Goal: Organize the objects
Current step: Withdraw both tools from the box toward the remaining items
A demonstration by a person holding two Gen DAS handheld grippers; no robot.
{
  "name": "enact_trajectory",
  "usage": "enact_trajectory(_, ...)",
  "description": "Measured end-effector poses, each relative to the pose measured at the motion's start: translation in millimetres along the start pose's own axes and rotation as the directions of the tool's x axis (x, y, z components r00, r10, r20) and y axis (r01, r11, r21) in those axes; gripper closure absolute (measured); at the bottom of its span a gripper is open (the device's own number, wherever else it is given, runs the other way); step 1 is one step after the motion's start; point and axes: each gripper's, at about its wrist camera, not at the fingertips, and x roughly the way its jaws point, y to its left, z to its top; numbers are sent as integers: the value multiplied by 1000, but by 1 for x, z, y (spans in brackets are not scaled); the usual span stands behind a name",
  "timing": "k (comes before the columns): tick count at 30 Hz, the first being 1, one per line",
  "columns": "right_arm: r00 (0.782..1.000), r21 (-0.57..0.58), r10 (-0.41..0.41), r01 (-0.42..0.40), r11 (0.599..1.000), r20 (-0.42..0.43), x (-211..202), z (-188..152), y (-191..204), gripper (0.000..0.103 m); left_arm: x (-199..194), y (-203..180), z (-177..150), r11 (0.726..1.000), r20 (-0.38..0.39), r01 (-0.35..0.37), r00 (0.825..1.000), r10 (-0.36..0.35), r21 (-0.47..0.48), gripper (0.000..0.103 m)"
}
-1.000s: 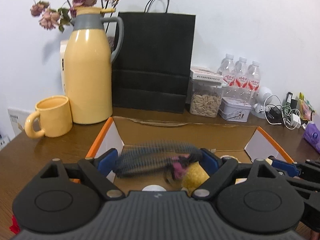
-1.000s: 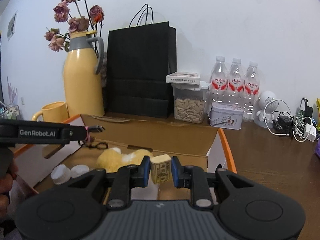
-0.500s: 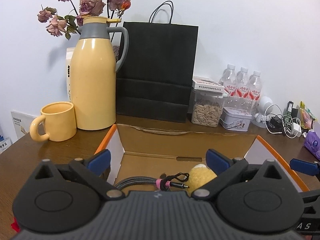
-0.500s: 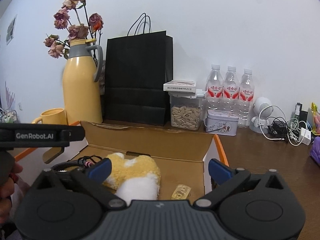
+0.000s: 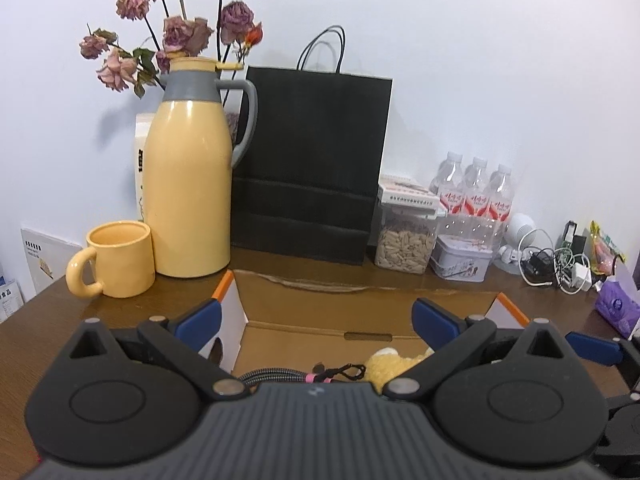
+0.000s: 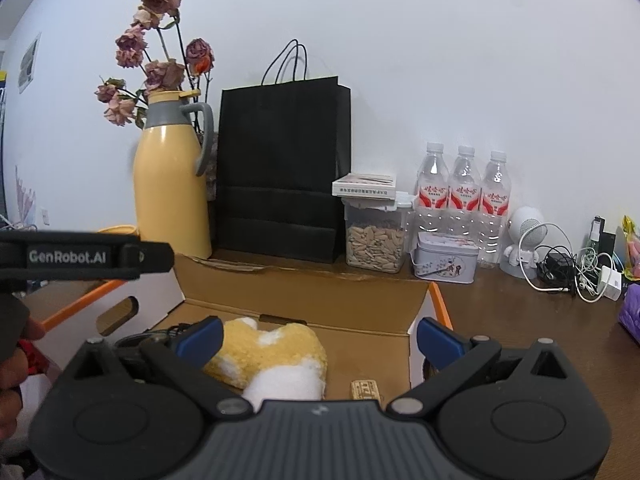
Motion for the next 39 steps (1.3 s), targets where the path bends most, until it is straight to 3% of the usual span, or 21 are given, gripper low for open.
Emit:
enact_trajectory(16,1000,-23,4,-5,1000,-12,-65,-8,14,0,-71,26,-7,1000,-17,3,1000,-2,22,0)
enact_trajectory(39,990,-42,12,-18,999,-140,-122,-72,13,0,-132,85,-51,998,-88,-43,995,47,49,0)
